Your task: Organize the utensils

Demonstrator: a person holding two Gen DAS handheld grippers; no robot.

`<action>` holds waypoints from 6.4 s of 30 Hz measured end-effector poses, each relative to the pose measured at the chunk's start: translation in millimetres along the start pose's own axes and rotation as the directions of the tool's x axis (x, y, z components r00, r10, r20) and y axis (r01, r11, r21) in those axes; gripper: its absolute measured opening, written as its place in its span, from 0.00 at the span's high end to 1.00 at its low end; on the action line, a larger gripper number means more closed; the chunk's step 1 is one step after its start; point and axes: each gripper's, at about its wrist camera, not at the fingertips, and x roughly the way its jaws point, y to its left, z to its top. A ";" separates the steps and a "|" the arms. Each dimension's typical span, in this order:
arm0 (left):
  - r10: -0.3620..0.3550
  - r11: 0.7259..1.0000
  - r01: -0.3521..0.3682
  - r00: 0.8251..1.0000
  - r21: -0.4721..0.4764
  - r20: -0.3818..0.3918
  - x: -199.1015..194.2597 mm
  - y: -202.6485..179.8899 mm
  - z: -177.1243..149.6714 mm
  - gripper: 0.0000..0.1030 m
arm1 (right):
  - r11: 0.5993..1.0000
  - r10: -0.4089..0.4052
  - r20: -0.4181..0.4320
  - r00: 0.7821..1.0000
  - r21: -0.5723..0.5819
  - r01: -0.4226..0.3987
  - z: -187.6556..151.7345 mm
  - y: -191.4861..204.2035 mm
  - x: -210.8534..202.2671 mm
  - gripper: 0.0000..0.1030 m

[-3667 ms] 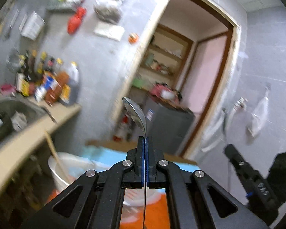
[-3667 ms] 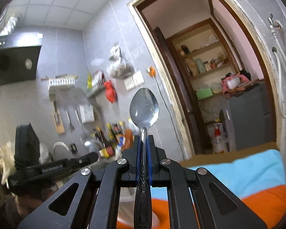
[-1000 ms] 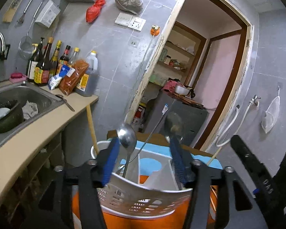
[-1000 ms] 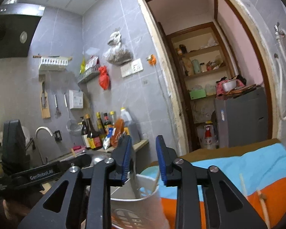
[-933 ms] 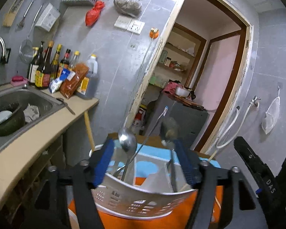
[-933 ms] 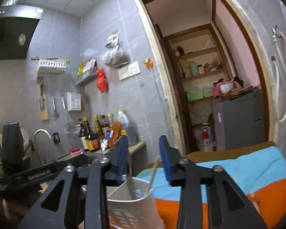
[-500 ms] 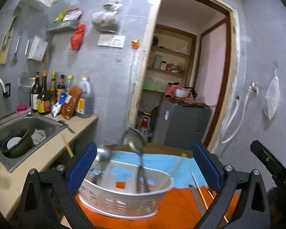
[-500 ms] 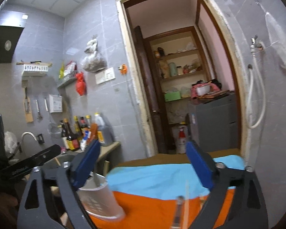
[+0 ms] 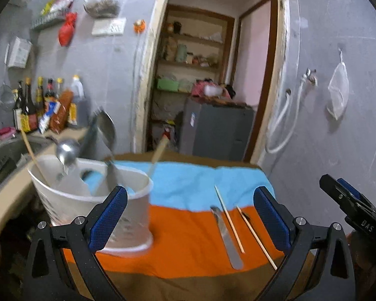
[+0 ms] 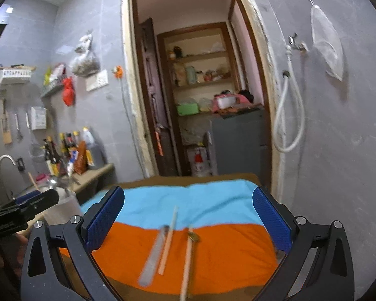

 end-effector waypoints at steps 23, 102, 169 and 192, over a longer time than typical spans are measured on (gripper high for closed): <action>-0.017 0.999 0.025 0.940 0.020 -0.342 106.5 -26.0 -62.4 0.17 | 0.992 0.118 -0.446 0.887 0.025 -0.120 -57.8 -37.3 95.2 0.51; -0.102 0.994 0.107 0.946 0.000 -0.309 98.7 -12.6 -66.3 0.88 | 0.994 0.106 -0.527 0.843 0.055 -0.091 -60.0 -35.0 120.4 0.98; -0.100 0.982 0.053 0.961 -0.183 -0.259 43.2 29.0 -68.9 0.88 | 0.984 0.069 -0.576 0.814 -0.093 -0.149 -60.8 36.0 158.4 0.80; -0.101 0.973 0.040 0.959 -0.227 -0.266 46.4 35.8 -70.1 0.88 | 0.975 0.003 -0.644 0.765 -0.168 -0.146 -71.9 39.3 170.9 0.69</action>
